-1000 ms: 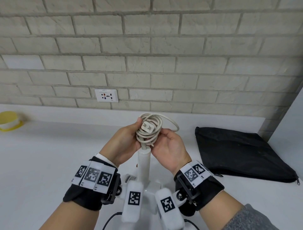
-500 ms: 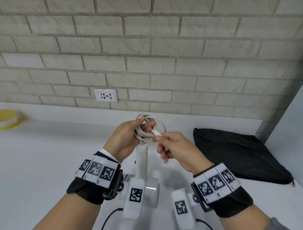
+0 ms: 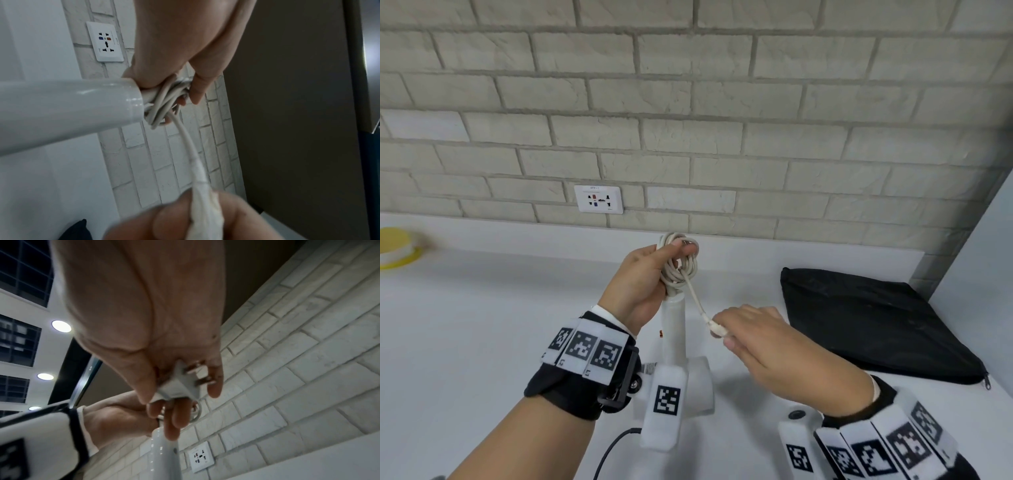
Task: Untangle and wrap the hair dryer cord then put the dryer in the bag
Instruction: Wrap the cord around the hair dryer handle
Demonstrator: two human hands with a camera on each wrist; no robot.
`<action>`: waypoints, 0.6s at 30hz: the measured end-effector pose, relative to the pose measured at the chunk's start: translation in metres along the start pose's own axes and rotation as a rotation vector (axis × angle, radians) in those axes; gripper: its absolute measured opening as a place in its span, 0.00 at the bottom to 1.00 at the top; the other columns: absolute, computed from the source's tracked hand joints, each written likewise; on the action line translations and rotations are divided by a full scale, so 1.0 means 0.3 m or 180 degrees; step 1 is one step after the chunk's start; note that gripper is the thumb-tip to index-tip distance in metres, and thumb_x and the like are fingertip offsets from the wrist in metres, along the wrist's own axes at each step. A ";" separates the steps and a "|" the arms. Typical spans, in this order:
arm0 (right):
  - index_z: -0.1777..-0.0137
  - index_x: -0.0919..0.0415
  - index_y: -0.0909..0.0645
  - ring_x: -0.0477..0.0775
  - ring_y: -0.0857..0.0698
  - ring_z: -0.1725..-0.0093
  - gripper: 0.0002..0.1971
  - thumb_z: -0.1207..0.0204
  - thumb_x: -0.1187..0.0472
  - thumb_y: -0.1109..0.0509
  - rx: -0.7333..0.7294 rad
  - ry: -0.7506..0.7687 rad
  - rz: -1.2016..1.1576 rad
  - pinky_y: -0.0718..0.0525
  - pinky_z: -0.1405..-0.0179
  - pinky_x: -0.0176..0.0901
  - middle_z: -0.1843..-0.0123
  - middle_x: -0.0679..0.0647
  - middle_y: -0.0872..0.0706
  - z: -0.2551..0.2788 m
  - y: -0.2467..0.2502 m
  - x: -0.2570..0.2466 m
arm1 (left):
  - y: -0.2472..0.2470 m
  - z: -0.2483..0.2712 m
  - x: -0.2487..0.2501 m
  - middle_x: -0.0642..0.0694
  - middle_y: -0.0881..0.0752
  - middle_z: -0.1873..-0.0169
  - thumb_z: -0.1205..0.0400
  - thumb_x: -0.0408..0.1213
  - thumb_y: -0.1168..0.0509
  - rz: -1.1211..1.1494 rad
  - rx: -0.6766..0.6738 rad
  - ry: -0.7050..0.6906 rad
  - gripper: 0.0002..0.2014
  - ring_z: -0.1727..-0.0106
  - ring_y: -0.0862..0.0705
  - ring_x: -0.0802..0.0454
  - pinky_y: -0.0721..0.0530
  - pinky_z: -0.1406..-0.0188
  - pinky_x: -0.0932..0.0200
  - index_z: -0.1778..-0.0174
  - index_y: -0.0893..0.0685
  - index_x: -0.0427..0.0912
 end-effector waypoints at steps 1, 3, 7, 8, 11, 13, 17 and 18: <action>0.38 0.57 0.31 0.45 0.31 0.57 0.11 0.17 0.64 0.50 0.0056 -0.0062 0.0019 0.35 0.41 0.44 0.54 0.48 0.21 -0.006 0.004 -0.006 | -0.001 -0.004 0.001 0.45 0.14 0.60 0.18 0.34 0.41 0.0016 0.0008 0.0027 0.14 0.60 0.18 0.55 0.22 0.59 0.63 0.44 0.19 0.28; 0.35 0.57 0.34 0.51 0.28 0.65 0.14 0.18 0.62 0.51 0.0165 -0.0145 0.0069 0.33 0.43 0.45 0.68 0.47 0.26 -0.025 -0.001 -0.026 | -0.003 -0.014 -0.001 0.50 0.12 0.67 0.18 0.35 0.41 0.0016 -0.0012 0.0075 0.14 0.64 0.16 0.60 0.18 0.65 0.68 0.45 0.17 0.27; 0.43 0.59 0.33 0.56 0.27 0.64 0.11 0.15 0.55 0.54 0.0121 -0.0132 0.0471 0.34 0.47 0.48 0.72 0.45 0.32 -0.062 -0.025 -0.035 | -0.026 -0.006 0.004 0.49 0.15 0.63 0.17 0.38 0.42 0.0008 -0.0212 0.0123 0.14 0.64 0.16 0.60 0.19 0.58 0.67 0.47 0.19 0.30; 0.48 0.58 0.33 0.55 0.28 0.62 0.08 0.15 0.58 0.53 0.0086 -0.0106 0.0467 0.35 0.47 0.49 0.70 0.46 0.31 -0.066 -0.018 -0.034 | -0.029 -0.005 0.006 0.47 0.16 0.61 0.16 0.39 0.44 0.0068 -0.0280 0.0129 0.13 0.61 0.18 0.57 0.21 0.54 0.64 0.48 0.20 0.32; 0.55 0.56 0.37 0.53 0.30 0.58 0.07 0.17 0.66 0.51 0.0080 0.0031 0.0364 0.36 0.45 0.48 0.60 0.51 0.28 -0.070 0.010 -0.035 | -0.035 0.005 0.015 0.42 0.21 0.59 0.15 0.38 0.47 0.0195 -0.0421 0.0125 0.12 0.57 0.23 0.50 0.27 0.43 0.54 0.53 0.22 0.34; 0.56 0.56 0.37 0.52 0.33 0.58 0.07 0.18 0.66 0.51 0.0064 0.0146 0.0239 0.35 0.48 0.46 0.60 0.51 0.29 -0.066 0.018 -0.042 | -0.037 0.006 0.016 0.40 0.23 0.60 0.14 0.36 0.48 0.0070 -0.0416 0.0012 0.12 0.57 0.24 0.49 0.29 0.44 0.52 0.53 0.22 0.34; 0.66 0.53 0.39 0.47 0.36 0.74 0.15 0.23 0.48 0.58 0.0541 0.0203 0.0291 0.37 0.65 0.40 0.75 0.43 0.37 -0.060 0.033 -0.056 | -0.044 0.018 0.012 0.42 0.17 0.58 0.18 0.35 0.40 -0.0289 -0.0132 -0.0298 0.09 0.54 0.19 0.51 0.22 0.44 0.54 0.54 0.16 0.35; 0.70 0.51 0.42 0.45 0.38 0.79 0.17 0.23 0.44 0.56 0.0752 0.0102 0.0330 0.41 0.71 0.37 0.79 0.43 0.39 -0.058 0.046 -0.053 | -0.050 0.019 0.014 0.42 0.16 0.58 0.18 0.35 0.39 -0.0401 -0.0080 -0.0412 0.09 0.54 0.19 0.51 0.22 0.44 0.55 0.52 0.15 0.34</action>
Point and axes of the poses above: each hand's wrist, its own z-axis away from the middle knuckle, its own y-axis out of the back of the hand, x = y × z, the point moved 7 cm from there along -z, towards the middle knuckle
